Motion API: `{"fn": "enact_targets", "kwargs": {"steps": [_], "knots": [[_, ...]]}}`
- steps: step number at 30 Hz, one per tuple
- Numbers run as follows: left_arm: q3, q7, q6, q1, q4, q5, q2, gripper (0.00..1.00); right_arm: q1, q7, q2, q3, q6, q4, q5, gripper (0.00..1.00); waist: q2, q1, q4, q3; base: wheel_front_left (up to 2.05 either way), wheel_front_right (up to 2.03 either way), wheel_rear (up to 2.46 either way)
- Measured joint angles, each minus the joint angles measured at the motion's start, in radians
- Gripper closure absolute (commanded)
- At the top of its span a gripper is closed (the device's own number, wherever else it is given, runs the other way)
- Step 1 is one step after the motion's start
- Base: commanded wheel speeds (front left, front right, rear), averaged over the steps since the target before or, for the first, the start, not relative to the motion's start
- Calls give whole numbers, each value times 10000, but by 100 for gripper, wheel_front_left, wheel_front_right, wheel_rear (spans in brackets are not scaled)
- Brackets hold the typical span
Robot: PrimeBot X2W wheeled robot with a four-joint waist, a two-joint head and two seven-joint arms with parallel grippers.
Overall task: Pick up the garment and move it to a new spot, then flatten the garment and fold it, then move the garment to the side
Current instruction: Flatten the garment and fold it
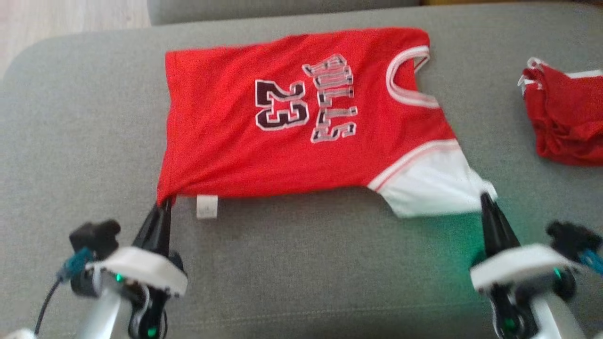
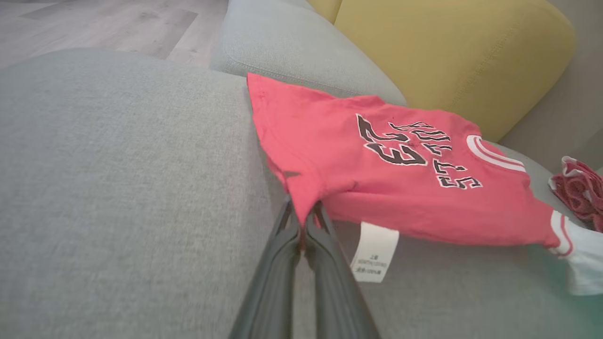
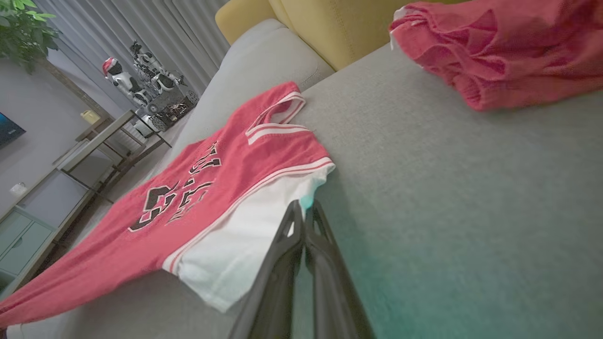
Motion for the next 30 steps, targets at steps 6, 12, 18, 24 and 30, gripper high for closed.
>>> {"fn": "enact_targets", "kwargs": {"steps": [6,12,18,24,30], "knots": [[2,742,600,1680,-1937,-86,171,100,2799,1988,593,-1342,0,-3202,-681,100,0,0,92,-471,0,0,0],[84,1471,1340,3422,-3680,-213,349,100,4684,3039,662,-1881,0,-5043,-328,100,0,0,157,-819,0,0,0],[236,2176,2019,4703,-5133,-217,577,100,5647,3392,708,-2194,0,-5484,-82,100,0,0,138,-1126,0,0,0],[222,2690,2222,5170,-5567,-307,692,100,5834,3421,732,-2339,0,-5421,-36,100,0,0,185,-1235,0,0,0],[27,3313,2220,5101,-5545,-316,878,100,5512,3522,740,-2362,0,-4882,-280,100,0,0,203,-1120,0,0,0]]}}
